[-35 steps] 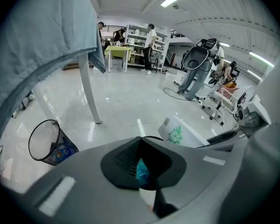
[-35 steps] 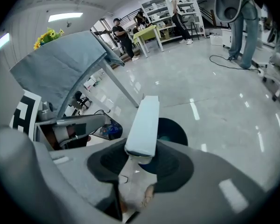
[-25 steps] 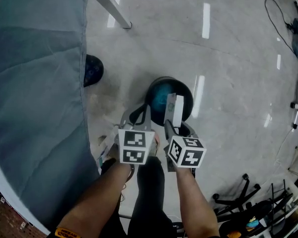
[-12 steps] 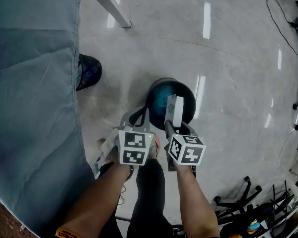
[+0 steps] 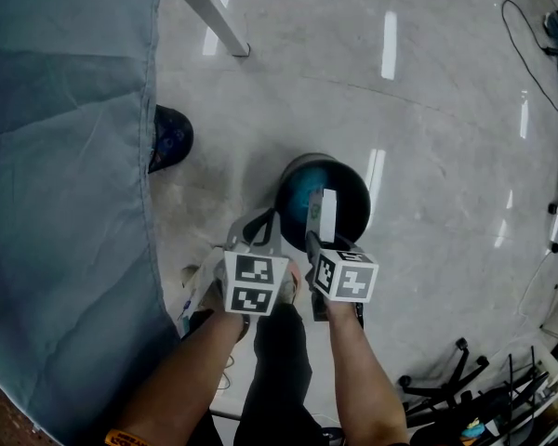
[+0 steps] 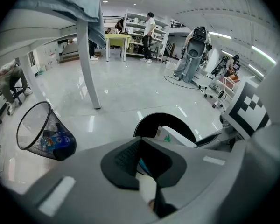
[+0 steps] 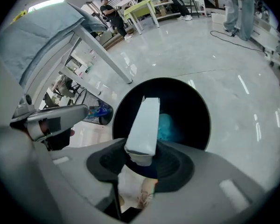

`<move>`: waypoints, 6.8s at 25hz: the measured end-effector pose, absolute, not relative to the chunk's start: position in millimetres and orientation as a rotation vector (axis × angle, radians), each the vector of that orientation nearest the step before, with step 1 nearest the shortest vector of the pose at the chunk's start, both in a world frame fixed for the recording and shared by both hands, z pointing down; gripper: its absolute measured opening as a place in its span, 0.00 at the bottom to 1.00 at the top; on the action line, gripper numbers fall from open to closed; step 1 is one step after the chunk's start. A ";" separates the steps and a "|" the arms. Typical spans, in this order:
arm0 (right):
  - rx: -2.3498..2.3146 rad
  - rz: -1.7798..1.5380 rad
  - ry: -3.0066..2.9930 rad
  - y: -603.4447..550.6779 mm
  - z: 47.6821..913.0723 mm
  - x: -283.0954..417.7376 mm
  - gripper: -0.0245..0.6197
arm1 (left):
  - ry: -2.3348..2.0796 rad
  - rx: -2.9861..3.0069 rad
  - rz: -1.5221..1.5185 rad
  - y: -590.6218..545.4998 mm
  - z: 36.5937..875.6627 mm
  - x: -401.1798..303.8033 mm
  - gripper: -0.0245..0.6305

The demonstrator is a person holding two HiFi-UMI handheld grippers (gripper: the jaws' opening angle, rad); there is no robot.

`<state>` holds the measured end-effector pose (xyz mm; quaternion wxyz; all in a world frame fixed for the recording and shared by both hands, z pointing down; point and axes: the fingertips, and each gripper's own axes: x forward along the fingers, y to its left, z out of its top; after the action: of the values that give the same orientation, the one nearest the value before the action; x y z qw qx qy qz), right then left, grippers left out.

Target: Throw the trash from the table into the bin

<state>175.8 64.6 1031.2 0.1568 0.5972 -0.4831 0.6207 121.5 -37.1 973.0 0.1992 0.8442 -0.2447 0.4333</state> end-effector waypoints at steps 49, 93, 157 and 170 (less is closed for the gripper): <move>1.938 1.525 -1.428 65.6 822.7 202.7 0.04 | -0.743 2.373 1.066 -26.6 793.8 134.2 0.05; 2.019 1.256 -1.618 97.1 572.7 182.5 0.04 | -0.750 2.454 0.876 22.6 569.3 100.2 0.05; 1.869 0.804 -2.000 52.6 384.5 89.5 0.04 | -0.992 2.533 0.498 2.1 372.9 -15.9 0.05; 1.720 0.761 -2.154 18.1 373.0 37.8 0.04 | -1.210 2.424 0.464 -12.9 355.0 -80.3 0.05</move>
<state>37.8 18.1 373.0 0.1407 0.5955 -0.7457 0.2635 -80.3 -12.9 355.0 0.1950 0.8650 -0.4318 0.1654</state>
